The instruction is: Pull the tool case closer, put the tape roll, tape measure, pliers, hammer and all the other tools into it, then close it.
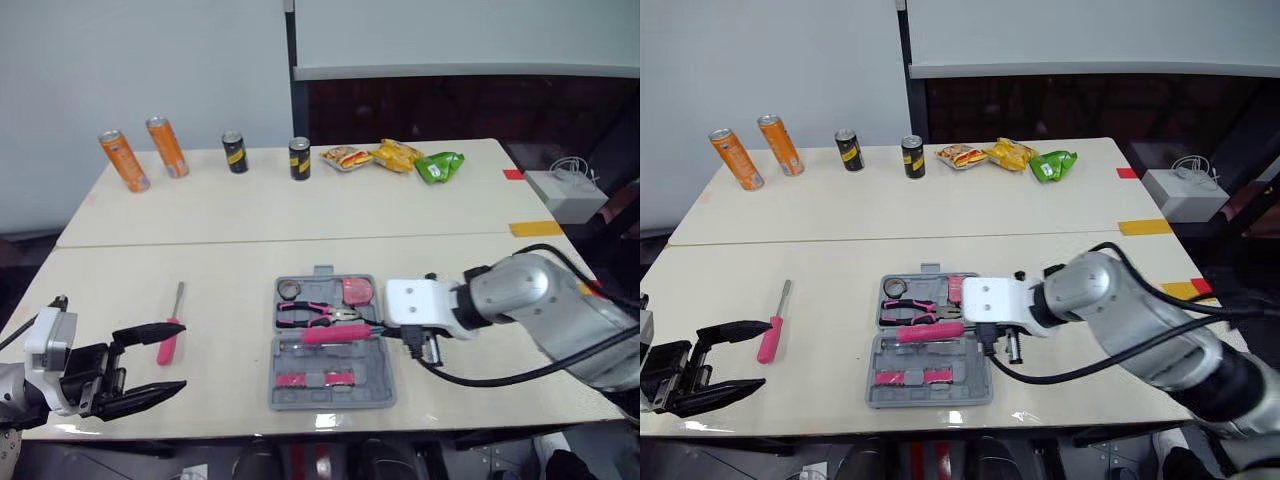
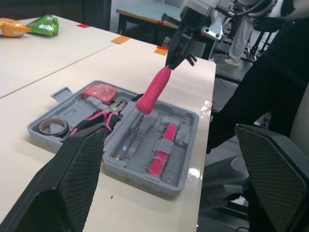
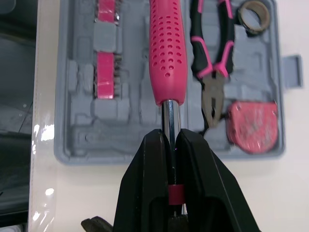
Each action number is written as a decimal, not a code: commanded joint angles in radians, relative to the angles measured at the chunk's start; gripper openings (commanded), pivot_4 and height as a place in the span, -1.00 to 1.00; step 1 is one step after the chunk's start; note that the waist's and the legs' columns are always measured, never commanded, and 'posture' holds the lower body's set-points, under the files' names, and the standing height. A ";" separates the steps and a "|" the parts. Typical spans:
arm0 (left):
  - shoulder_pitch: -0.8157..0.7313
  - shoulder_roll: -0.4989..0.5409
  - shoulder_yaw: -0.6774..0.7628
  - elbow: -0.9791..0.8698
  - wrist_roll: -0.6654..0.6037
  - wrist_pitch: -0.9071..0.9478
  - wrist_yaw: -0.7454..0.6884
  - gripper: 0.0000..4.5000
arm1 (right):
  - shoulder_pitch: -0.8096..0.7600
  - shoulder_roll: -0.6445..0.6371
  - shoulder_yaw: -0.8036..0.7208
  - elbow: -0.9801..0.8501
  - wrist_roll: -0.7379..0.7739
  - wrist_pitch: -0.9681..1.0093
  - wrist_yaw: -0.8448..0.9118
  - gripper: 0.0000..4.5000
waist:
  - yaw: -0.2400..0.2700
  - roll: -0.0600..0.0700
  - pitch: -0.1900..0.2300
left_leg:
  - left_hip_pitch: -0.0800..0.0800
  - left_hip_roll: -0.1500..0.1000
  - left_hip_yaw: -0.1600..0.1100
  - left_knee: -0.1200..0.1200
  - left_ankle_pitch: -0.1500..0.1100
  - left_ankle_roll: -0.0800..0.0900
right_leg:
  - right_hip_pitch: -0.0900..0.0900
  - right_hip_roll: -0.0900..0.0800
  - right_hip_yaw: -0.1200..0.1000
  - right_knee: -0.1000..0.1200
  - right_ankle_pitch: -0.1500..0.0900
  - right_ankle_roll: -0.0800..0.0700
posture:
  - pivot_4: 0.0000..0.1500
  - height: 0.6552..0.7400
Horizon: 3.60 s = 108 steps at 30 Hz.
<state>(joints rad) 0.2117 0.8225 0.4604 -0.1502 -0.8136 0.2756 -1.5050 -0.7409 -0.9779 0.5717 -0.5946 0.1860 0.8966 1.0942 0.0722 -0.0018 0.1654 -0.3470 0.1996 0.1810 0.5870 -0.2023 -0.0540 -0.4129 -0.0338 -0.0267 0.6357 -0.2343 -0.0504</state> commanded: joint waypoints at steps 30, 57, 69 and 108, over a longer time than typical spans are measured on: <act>0.058 0.006 0.006 -0.047 0.032 -0.063 -0.042 1.00 | -0.126 0.298 0.304 0.182 -0.226 0.120 -0.007 -1.00 | -0.017 -0.001 0.000 | 0.002 0.001 0.001 0.001 0.003 -0.005 | 0.000 0.000 0.001 0.007 0.001 -0.003 | 1.00 1.00; 0.101 -0.011 0.009 -0.009 0.057 -0.111 -0.055 1.00 | -0.057 0.478 0.291 0.302 -0.150 0.207 -0.070 -0.79 | -0.021 -0.001 0.000 | 0.011 0.003 0.003 0.000 0.005 -0.008 | 0.002 0.003 0.003 0.007 0.002 -0.005 | 1.00 1.00; 0.099 -0.009 0.005 -0.022 0.049 -0.097 -0.042 1.00 | 0.048 0.471 0.034 0.304 -0.006 0.068 -0.072 -0.14 | -0.017 -0.002 0.000 | 0.011 0.003 0.003 0.000 0.004 -0.008 | 0.002 0.003 0.003 0.007 0.002 -0.005 | 1.00 1.00; 0.083 -0.094 -0.038 -0.027 0.064 -0.105 0.046 1.00 | 0.395 0.603 -0.090 0.943 -0.158 -0.869 -0.049 -0.99 | -0.017 -0.007 -0.010 | 0.030 0.003 0.003 -0.002 0.003 -0.006 | 0.022 0.003 0.003 0.001 -0.003 0.002 | 1.00 1.00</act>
<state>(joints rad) 0.2910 0.7329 0.4169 -0.1557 -0.7463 0.1714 -1.4689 -0.3869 -0.3593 0.4791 0.2719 0.0523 0.0059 1.0485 0.0549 -0.0089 0.1551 -0.3163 0.2020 0.1840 0.5849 -0.1990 -0.0601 -0.3902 -0.0316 -0.0235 0.6371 -0.2377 -0.0486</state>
